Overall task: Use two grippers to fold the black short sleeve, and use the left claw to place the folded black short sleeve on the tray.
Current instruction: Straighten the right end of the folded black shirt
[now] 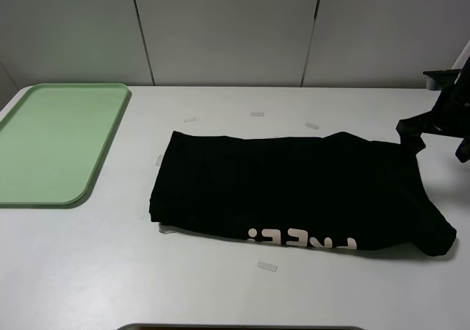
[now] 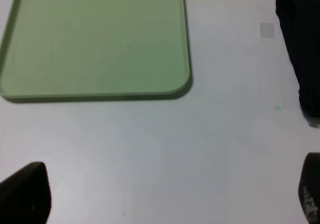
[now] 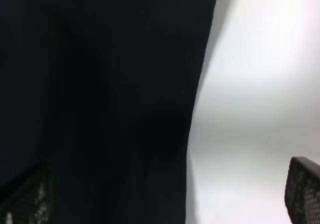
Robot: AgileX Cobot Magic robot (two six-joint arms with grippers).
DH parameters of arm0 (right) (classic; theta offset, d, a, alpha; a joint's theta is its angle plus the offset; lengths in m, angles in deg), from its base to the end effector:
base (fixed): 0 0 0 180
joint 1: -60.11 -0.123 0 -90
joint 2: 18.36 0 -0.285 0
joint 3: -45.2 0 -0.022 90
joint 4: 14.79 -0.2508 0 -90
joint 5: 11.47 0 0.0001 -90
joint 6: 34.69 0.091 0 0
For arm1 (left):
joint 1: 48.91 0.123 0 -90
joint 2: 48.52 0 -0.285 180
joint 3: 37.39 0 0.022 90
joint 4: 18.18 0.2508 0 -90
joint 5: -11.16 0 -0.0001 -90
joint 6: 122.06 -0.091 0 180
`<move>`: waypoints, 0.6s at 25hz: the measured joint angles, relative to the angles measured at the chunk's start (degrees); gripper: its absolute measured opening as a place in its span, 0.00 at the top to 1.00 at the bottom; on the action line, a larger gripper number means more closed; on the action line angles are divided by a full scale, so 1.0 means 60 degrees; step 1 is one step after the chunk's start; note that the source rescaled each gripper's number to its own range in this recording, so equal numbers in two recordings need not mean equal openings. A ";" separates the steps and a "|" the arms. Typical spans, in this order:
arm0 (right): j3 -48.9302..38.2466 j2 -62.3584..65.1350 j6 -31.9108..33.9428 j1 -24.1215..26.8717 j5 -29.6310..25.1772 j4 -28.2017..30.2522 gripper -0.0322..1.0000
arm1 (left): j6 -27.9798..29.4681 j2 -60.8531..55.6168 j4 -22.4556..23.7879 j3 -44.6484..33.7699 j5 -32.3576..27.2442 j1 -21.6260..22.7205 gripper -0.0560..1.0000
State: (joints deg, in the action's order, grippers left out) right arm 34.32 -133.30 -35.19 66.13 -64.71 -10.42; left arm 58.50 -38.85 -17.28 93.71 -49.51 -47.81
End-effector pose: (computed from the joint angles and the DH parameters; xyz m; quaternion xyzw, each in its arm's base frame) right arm 0.3355 -0.0410 0.1617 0.0256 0.9992 -0.0311 0.0064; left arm 0.0009 0.0013 0.2759 -0.0126 0.8626 0.0102 0.5057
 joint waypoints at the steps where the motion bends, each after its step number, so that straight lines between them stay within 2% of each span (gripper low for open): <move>1: 0.0000 -0.0143 0.0000 0.0070 0.0069 0.0000 0.00 | 0.0000 0.0000 0.0003 0.0000 0.0000 0.0000 0.00; 7: -0.0025 -0.0670 -0.0142 0.0411 0.0375 -0.0029 0.00 | 0.0000 0.0000 0.0003 0.0000 0.0000 0.0000 0.00; 15: -0.1332 -0.0755 -0.0673 0.0919 0.2077 -0.0728 0.00 | 0.0000 0.0000 0.0003 0.0000 0.0000 0.0000 0.00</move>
State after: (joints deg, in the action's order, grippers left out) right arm 26.33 -137.83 -39.23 71.65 -52.25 -14.79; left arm 58.50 -38.85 -17.26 93.71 -49.51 -47.81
